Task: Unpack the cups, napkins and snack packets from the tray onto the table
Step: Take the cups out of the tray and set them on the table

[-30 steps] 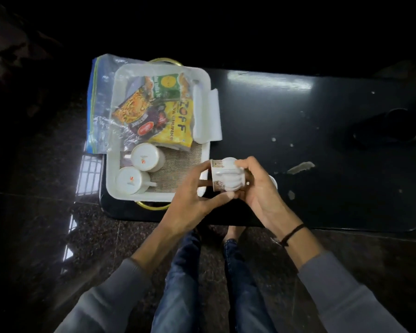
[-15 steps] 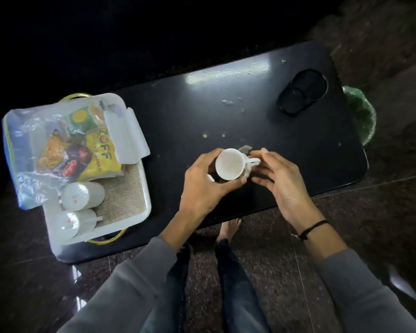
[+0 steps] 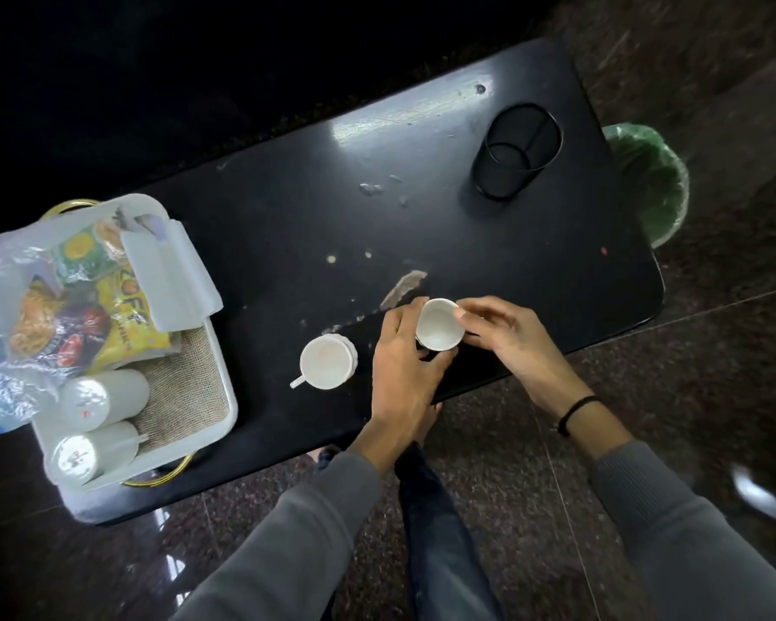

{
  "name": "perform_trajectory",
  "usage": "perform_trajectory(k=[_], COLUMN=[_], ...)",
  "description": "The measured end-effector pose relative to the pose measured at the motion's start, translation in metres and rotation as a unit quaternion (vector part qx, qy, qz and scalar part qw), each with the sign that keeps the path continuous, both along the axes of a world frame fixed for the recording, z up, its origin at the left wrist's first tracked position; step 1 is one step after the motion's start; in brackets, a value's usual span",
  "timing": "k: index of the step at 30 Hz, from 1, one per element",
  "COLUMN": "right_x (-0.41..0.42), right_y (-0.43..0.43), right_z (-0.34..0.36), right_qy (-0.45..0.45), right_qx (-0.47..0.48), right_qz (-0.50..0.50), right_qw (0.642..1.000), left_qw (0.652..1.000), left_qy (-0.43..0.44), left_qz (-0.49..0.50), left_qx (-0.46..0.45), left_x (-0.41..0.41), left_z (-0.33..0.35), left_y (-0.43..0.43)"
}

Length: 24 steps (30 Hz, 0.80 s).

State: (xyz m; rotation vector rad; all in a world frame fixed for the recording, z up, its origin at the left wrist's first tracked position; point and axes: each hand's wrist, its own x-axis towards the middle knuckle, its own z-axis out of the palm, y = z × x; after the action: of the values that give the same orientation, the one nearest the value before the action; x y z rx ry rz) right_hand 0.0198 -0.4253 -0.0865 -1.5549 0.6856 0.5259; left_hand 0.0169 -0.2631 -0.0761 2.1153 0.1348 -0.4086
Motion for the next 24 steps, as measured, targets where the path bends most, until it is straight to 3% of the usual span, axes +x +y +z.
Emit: perform_trajectory(k=[9,15,20,24], right_x=[0.006,0.009,0.014,0.021], right_y=[0.017,0.018,0.019,0.026], right_z=[-0.013,-0.01,0.01,0.033], right_qy=[0.001,0.004,-0.002,-0.048], right_qx=[-0.01,-0.029,-0.143,-0.245], right_qz=[0.072,0.079,0.143,0.221], right_qw=[0.997,0.996,0.979,0.943], left_qw=[0.998,0.999,0.998,0.993], left_qy=[0.026,0.036,0.043,0.023], left_qz=[0.051,0.032,-0.019,-0.054], left_qx=[-0.007,0.005,0.049,0.103], left_x=[-0.005,-0.003,-0.004,-0.006], left_z=[-0.001,0.0,0.01,0.029], left_y=[0.017,0.018,0.023,0.033])
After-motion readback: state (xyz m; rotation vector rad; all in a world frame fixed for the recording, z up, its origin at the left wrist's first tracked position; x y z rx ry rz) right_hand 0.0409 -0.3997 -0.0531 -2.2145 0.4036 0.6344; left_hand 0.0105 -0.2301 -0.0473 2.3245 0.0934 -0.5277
